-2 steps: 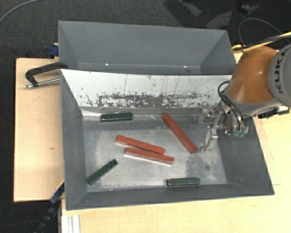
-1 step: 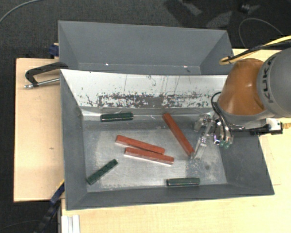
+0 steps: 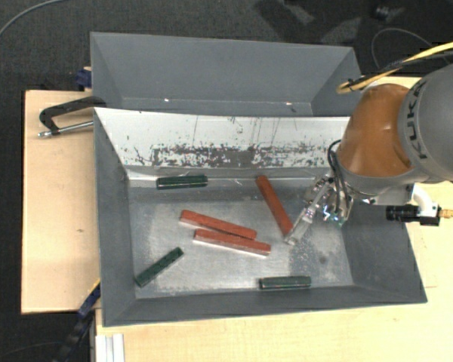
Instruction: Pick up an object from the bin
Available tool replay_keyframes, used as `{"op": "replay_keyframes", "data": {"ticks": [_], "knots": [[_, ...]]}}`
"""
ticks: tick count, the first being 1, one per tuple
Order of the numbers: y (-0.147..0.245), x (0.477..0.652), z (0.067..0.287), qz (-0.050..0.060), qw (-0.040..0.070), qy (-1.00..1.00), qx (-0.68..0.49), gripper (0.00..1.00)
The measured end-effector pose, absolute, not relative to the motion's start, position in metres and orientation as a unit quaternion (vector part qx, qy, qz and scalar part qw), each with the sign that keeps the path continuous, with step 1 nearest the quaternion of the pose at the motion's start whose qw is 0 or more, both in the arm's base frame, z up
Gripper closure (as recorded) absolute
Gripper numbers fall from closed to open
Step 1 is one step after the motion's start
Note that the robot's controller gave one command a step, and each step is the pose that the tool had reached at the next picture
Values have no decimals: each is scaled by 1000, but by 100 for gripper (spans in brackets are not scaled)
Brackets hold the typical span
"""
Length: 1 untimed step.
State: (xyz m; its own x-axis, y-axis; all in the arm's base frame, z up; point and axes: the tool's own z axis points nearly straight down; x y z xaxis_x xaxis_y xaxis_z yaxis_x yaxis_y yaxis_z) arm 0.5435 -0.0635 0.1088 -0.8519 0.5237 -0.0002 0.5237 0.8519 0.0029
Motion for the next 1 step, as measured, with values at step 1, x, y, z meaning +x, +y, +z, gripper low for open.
{"op": "replay_keyframes", "data": {"ticks": [1], "knots": [[-35, 559, 70, 1, -1, 941, 339, 0]]}}
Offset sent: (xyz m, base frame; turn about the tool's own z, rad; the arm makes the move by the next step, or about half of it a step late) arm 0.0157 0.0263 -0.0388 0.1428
